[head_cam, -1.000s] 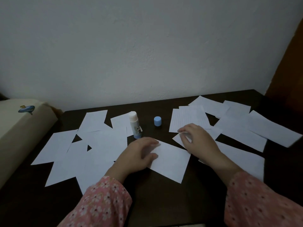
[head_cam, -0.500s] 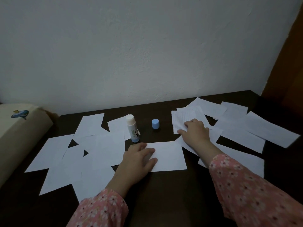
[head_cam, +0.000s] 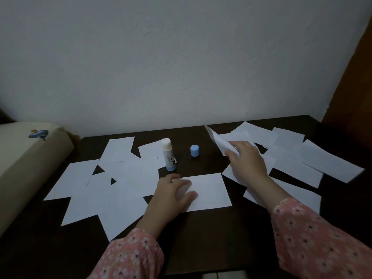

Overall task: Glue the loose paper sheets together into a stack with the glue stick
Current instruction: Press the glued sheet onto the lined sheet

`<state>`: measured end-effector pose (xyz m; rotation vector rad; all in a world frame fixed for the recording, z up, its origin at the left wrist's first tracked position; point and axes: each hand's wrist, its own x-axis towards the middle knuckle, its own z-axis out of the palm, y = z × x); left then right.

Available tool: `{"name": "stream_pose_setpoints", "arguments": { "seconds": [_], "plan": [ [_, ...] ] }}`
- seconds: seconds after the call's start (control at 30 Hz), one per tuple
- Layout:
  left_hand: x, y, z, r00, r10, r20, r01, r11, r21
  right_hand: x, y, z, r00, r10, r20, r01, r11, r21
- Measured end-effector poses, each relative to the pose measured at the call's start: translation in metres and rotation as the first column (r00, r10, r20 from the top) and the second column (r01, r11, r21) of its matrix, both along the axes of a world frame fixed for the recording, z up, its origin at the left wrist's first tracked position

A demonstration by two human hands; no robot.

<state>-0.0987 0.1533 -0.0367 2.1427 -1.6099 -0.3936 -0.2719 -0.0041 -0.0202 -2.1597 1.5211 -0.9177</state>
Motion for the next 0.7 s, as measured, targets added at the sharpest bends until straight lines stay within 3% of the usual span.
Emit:
{"name": "stream_pose_setpoints", "arguments": {
  "seconds": [0.1,0.17,0.27,0.33,0.4,0.43,0.53,0.7],
  "plan": [
    [0.001,0.0,0.009,0.99,0.044,-0.131,-0.062,0.988,-0.139,-0.004,0.017,0.004,0.991,0.115,0.063,-0.117,0.992,0.042],
    [-0.001,-0.003,0.016,0.903,0.107,-0.416,-0.19,0.968,-0.165,-0.011,0.029,0.006,0.972,0.203,0.114,-0.212,0.975,0.072],
    [-0.004,-0.009,0.025,0.534,0.119,-0.837,-0.295,0.954,-0.053,-0.024,0.043,0.004,0.917,0.363,0.167,-0.382,0.92,0.094],
    [-0.003,-0.012,0.029,0.243,0.093,-0.965,-0.31,0.951,0.014,-0.031,0.048,0.003,0.884,0.432,0.178,-0.455,0.883,0.117],
    [-0.002,-0.013,0.035,0.096,0.102,-0.99,-0.313,0.947,0.067,-0.034,0.05,0.003,0.861,0.483,0.161,-0.504,0.853,0.137],
    [-0.001,-0.013,0.037,0.1,0.107,-0.989,-0.302,0.951,0.073,-0.035,0.05,0.002,0.852,0.503,0.144,-0.52,0.843,0.137],
    [0.004,-0.011,0.037,0.253,0.134,-0.958,-0.265,0.962,0.064,-0.036,0.05,0.001,0.843,0.508,0.175,-0.531,0.837,0.129],
    [0.007,-0.005,0.033,0.287,0.156,-0.945,-0.295,0.953,0.068,-0.034,0.05,0.007,0.797,0.261,0.545,-0.494,0.801,0.339]
  ]
}}
